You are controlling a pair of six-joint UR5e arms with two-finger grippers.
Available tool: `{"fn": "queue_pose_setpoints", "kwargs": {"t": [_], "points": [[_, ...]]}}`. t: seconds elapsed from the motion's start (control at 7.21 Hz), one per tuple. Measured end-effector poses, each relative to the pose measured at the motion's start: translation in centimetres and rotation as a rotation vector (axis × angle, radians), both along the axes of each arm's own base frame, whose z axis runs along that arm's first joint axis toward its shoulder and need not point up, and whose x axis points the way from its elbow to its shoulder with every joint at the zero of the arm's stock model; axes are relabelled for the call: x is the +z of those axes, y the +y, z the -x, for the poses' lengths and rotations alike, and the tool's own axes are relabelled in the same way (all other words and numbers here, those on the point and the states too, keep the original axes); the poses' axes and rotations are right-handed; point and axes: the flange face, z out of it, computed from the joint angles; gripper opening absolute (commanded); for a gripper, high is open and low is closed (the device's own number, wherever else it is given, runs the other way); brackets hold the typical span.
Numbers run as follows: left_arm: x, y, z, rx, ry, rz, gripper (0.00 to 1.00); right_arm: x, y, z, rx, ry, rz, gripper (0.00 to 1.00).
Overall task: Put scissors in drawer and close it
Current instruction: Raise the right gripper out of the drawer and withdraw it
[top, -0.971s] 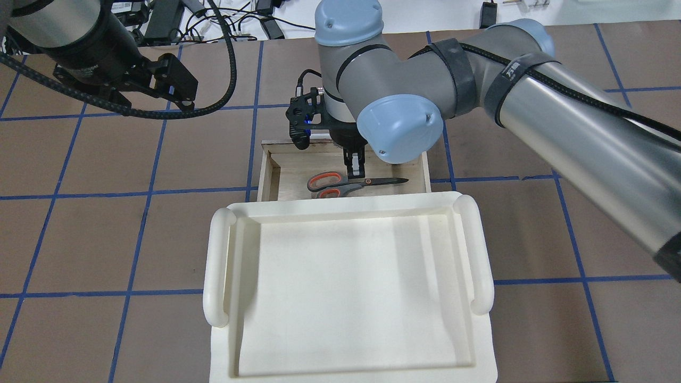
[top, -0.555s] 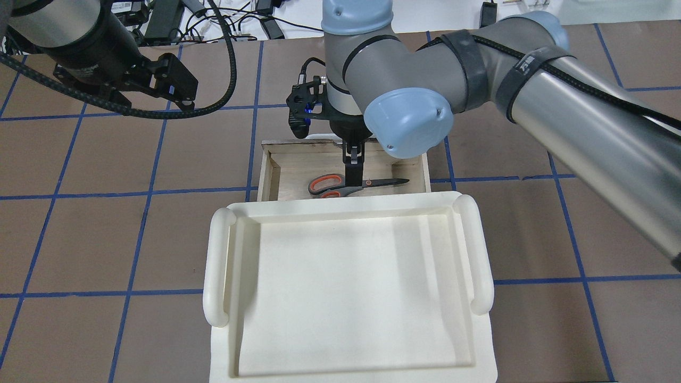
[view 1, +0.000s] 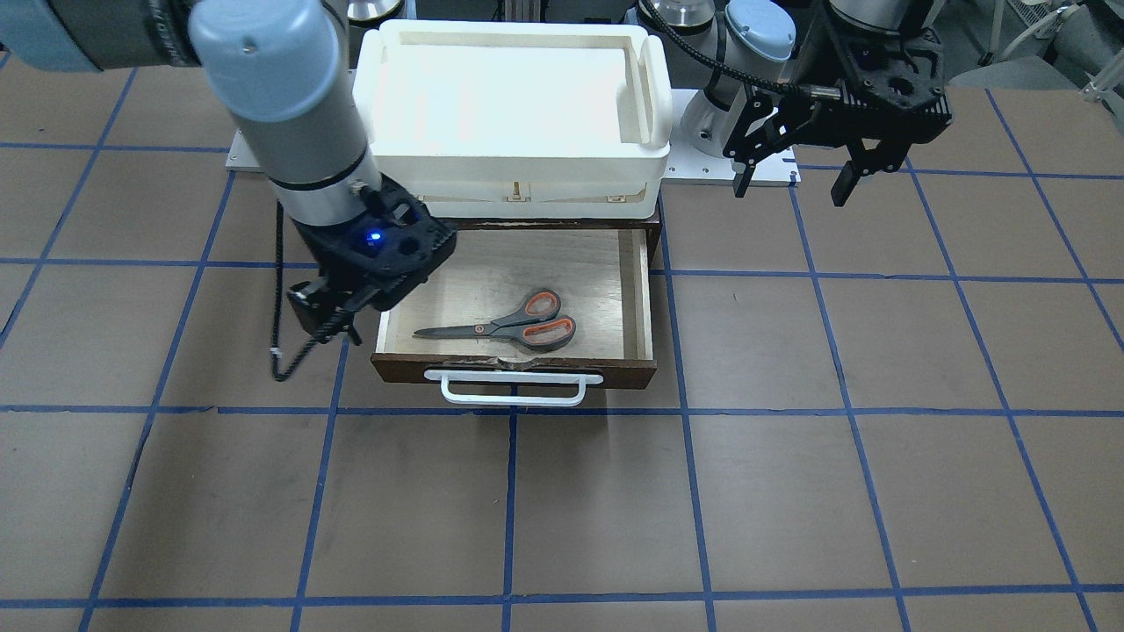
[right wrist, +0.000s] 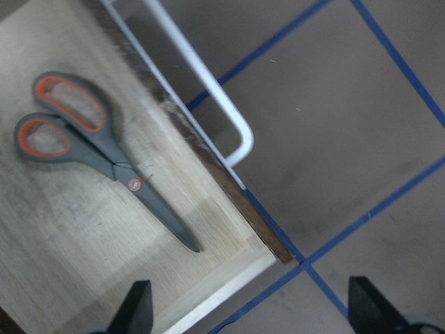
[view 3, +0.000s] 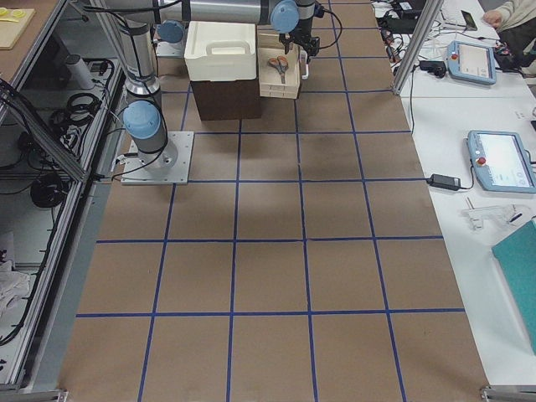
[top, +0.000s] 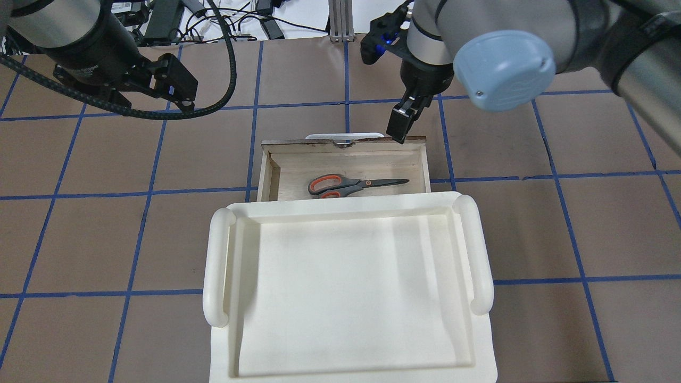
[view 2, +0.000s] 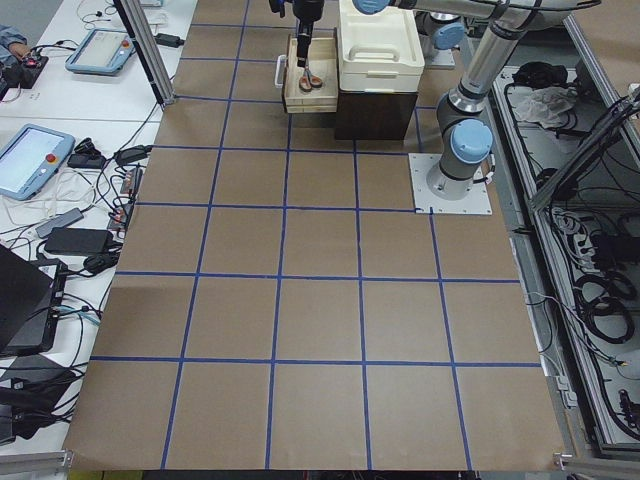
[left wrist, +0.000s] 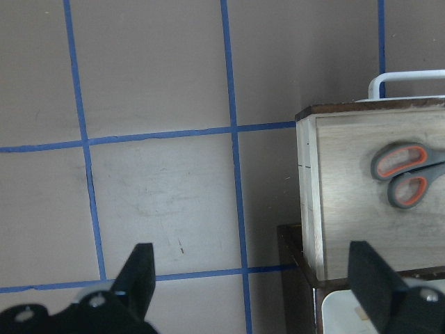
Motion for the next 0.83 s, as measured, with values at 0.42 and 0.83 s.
{"fn": "queue_pose_setpoints", "kwargs": {"t": [0.42,0.83], "points": [[0.0,0.0,0.1,-0.001,0.000,0.000,1.00,3.0,-1.0,9.1,-0.555,-0.012,0.015,1.00],[0.0,0.0,0.0,-0.001,0.000,0.000,1.00,4.7,-0.6,14.4,-0.760,-0.004,0.035,1.00]]}}
